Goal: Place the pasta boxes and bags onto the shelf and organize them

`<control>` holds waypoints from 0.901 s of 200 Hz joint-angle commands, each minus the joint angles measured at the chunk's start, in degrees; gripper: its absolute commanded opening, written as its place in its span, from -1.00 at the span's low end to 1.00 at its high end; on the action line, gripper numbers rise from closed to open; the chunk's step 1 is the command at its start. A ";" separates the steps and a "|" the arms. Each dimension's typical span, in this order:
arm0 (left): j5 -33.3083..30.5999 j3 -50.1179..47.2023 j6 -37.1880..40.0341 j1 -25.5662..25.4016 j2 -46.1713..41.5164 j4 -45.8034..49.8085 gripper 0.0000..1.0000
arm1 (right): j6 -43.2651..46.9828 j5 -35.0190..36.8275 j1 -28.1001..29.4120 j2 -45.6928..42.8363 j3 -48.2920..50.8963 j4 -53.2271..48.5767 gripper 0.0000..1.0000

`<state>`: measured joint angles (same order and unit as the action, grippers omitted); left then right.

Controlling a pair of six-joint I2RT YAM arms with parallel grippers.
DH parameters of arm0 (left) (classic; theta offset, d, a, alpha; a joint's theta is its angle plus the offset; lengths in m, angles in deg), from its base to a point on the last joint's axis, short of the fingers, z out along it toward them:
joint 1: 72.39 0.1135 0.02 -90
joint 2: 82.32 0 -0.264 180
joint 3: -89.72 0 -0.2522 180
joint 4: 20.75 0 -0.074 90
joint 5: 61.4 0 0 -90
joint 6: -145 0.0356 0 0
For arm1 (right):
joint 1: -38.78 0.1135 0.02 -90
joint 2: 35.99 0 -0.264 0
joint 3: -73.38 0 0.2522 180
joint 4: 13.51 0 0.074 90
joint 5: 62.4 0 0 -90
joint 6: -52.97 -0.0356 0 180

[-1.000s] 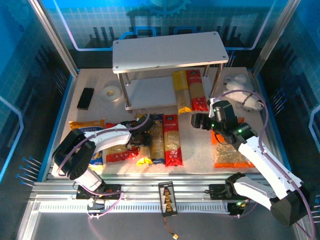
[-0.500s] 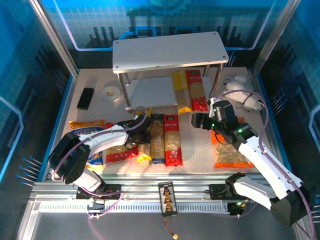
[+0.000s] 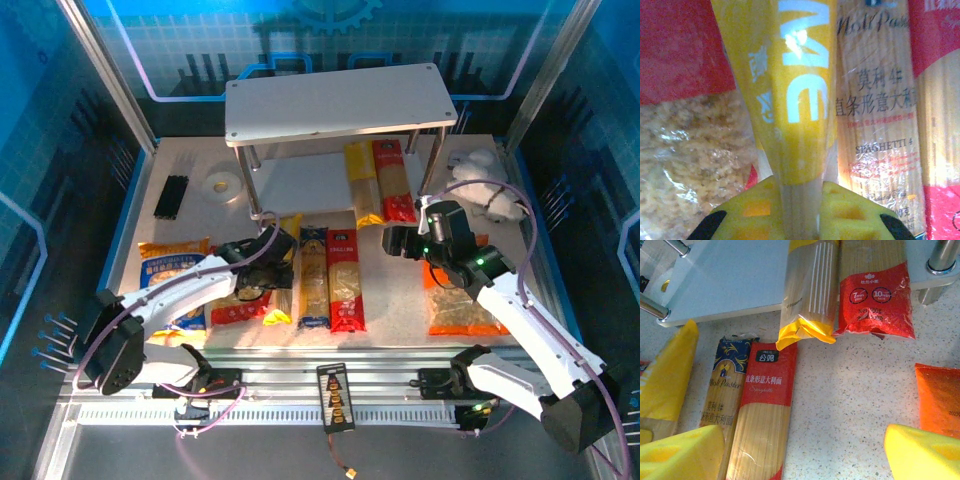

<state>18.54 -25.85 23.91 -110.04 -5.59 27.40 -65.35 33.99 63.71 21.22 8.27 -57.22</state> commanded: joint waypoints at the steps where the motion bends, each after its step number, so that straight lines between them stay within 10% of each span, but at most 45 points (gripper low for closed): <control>1: -3.12 5.49 3.32 0.78 -1.93 -1.50 -1.00 | -0.42 -1.33 -0.72 -0.17 0.64 0.58 0.67; 180: -8.79 34.66 11.66 14.97 24.34 -9.06 -1.00 | 0.01 -1.51 0.20 1.32 0.46 0.03 0.67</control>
<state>13.12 3.88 34.25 -95.85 17.03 23.14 -65.33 33.10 63.76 21.99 8.27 -57.25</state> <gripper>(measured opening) 0.129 0.835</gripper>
